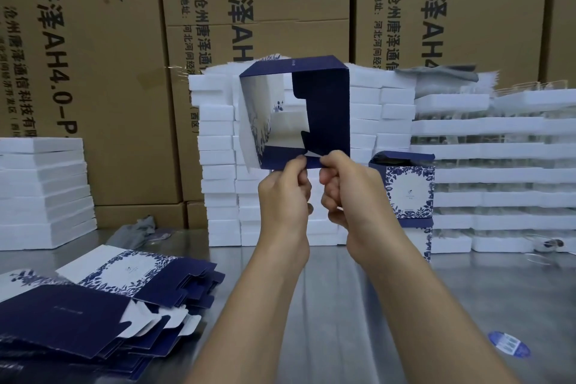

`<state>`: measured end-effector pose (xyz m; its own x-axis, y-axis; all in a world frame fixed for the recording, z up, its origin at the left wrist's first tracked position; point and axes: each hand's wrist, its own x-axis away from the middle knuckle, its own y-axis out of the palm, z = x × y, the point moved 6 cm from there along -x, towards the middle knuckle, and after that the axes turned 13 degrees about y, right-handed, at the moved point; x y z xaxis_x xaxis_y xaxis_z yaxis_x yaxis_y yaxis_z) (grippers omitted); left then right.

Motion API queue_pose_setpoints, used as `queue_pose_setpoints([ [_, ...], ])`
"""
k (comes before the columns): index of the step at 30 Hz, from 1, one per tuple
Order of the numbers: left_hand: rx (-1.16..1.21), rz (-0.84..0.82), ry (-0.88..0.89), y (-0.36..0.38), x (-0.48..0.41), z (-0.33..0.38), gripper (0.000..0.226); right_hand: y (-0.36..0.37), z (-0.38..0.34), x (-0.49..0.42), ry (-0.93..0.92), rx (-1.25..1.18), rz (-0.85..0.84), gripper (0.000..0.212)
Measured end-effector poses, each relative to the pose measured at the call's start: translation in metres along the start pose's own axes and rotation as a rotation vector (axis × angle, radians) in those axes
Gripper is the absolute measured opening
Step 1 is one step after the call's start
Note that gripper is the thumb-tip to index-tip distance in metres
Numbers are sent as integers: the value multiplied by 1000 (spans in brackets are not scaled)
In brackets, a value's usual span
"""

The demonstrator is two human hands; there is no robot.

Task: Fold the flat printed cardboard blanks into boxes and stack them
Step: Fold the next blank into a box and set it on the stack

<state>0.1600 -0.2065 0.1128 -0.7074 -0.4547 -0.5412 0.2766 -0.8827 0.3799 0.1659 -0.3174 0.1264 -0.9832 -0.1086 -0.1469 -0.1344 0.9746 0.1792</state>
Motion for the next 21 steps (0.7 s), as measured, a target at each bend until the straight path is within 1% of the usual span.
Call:
queue_pose_setpoints([
  [5,-29,2,-11,1,3,-1,42,-5,2,-6,-22,-95,77,32],
  [8,-4,108,-8,-6,3,-2,44,-7,5,-8,-2,-99,92,29],
  [10,32,170,-11,-13,0,-4,42,-9,8,-10,31,-73,85,28],
  [15,43,236,-64,-20,-4,-17,37,-7,19,-13,84,-16,95,27],
  [18,57,274,-115,-24,-5,-22,34,-8,22,-15,68,-23,146,28],
  [21,54,268,-157,-27,-5,-25,27,-9,24,-18,40,-37,176,28],
])
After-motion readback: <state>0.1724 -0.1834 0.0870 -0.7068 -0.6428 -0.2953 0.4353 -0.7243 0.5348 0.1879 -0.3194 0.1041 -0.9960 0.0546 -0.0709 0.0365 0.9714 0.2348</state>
